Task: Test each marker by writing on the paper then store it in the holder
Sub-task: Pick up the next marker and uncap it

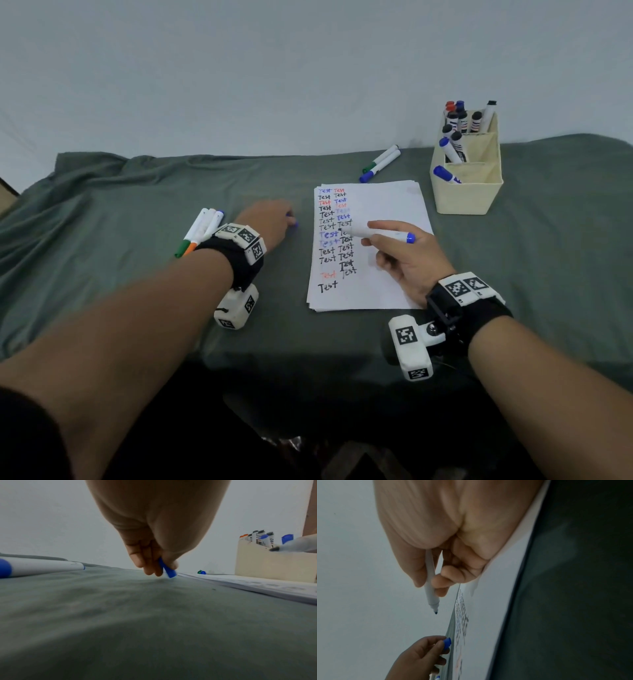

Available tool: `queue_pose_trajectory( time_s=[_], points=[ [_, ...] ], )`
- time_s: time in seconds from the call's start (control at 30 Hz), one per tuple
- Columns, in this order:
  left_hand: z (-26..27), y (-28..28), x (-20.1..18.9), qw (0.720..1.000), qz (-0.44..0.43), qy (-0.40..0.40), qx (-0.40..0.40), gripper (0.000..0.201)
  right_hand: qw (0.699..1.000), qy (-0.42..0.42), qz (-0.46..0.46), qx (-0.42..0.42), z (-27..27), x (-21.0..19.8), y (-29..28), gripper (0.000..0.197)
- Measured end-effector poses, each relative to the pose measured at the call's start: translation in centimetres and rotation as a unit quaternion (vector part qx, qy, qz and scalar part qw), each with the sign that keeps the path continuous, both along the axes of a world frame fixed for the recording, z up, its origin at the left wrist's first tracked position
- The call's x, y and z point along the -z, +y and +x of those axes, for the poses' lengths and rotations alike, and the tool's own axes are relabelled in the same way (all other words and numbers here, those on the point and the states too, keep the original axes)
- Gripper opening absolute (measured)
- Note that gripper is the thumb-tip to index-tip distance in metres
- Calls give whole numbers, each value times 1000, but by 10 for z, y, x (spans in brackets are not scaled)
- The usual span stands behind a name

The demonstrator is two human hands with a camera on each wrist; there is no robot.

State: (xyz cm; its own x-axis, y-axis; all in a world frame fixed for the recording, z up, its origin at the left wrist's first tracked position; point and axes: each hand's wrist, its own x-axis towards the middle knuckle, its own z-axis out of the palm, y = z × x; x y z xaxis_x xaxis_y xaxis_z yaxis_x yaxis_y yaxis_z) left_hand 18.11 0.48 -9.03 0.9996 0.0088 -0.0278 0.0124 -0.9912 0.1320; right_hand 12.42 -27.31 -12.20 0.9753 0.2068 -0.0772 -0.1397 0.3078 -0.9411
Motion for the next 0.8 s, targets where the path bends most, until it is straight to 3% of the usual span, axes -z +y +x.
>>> queue_pose_trajectory(
  time_s=[0.13, 0.27, 0.6, 0.8],
  points=[
    [-15, -15, -5, 992, -117, -19, 40, 8, 1000, -10, -2, -12, 1, 2, 1, 23],
    [-26, -29, -9, 986, -149, -5, 75, 4, 999, -21, -8, -28, 2, 4, 0, 23],
    [-36, -61, -12, 975, -164, 55, 138, 7, 999, -31, -27, -31, 2, 5, 0, 19],
    [-42, -62, -9, 981, -115, 60, 146, 5, 994, -57, -71, -52, 0, 3, 2, 17]
  ],
)
